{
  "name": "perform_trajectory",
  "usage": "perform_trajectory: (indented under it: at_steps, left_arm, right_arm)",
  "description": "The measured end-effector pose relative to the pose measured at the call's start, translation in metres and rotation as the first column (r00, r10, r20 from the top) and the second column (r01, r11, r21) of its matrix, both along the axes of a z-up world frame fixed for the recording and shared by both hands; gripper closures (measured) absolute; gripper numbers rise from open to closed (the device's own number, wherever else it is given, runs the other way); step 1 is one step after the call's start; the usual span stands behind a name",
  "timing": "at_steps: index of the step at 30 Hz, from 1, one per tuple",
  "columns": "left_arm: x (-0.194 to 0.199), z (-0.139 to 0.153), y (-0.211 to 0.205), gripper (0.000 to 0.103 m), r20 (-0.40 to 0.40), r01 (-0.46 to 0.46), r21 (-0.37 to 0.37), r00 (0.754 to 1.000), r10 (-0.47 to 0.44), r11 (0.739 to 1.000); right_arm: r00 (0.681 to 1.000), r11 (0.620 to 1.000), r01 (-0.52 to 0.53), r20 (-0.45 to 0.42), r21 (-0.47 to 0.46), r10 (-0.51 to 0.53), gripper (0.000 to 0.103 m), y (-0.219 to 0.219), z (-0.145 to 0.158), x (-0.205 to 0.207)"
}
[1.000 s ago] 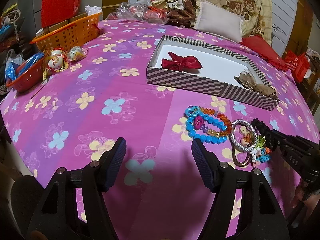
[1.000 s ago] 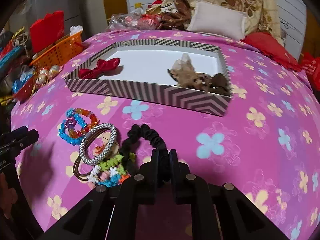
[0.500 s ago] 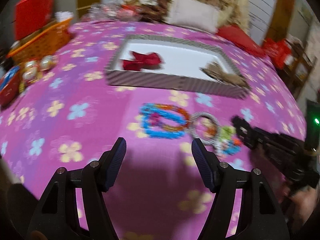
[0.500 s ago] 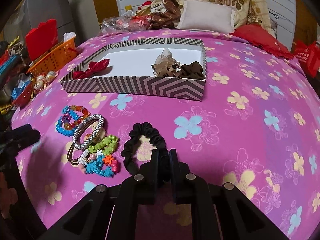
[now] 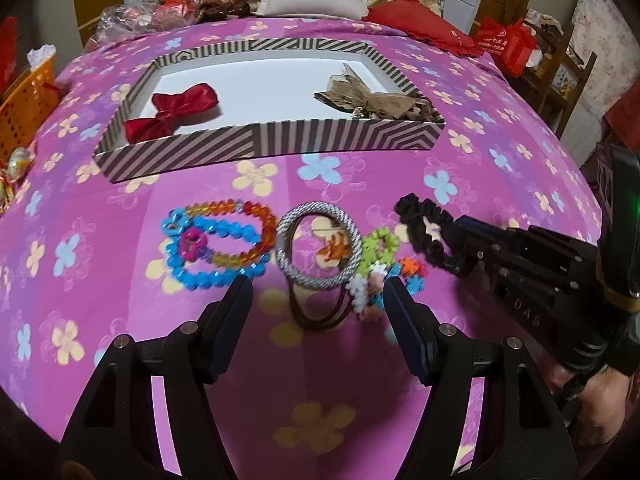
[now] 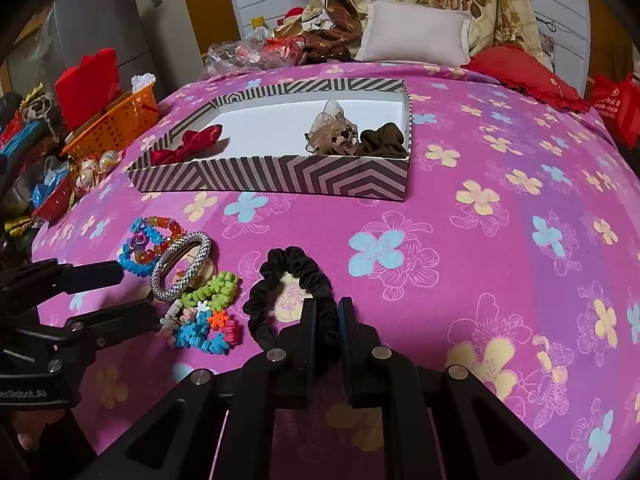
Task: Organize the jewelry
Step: 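Grasp the silver bangle with the left tool while the right tool lifts the black hair tie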
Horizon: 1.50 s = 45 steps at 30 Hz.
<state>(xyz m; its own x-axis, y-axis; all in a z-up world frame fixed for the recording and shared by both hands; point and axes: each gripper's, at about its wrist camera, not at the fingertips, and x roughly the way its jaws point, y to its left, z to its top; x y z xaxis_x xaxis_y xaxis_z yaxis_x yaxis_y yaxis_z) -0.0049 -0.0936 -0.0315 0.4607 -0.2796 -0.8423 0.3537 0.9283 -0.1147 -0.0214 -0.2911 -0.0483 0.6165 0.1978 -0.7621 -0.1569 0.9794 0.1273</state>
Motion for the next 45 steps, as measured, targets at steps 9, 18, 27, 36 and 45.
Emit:
perform_trajectory:
  at_steps: [9, 18, 27, 36, 45]
  left_arm:
    - [0.013, -0.009, -0.021, 0.049, 0.013, 0.055, 0.071, 0.998, -0.057, 0.996]
    - [0.023, -0.008, -0.005, 0.095, -0.034, 0.036, -0.041, 0.999, -0.037, 0.999]
    - [0.007, 0.024, 0.027, 0.097, 0.015, 0.001, -0.124, 1.0, 0.001, 0.992]
    - [0.001, 0.05, 0.041, 0.097, 0.071, 0.005, -0.15, 0.997, 0.006, 0.989]
    - [-0.002, 0.012, 0.011, 0.063, 0.039, 0.052, -0.019, 0.998, -0.052, 0.998]
  right_arm:
    - [1.0, 0.999, 0.006, -0.001, 0.037, -0.005, 0.093, -0.004, 0.0, 0.0]
    - [1.0, 0.999, 0.016, 0.01, 0.044, -0.016, 0.094, -0.004, 0.0, 0.0]
    - [0.993, 1.0, 0.02, 0.115, -0.014, -0.018, 0.096, 0.005, 0.031, -0.015]
    - [0.989, 1.0, 0.0, 0.15, -0.001, 0.0, 0.096, 0.009, 0.057, -0.026]
    - [0.993, 1.0, -0.007, 0.122, 0.02, 0.004, 0.096, 0.01, 0.049, -0.03]
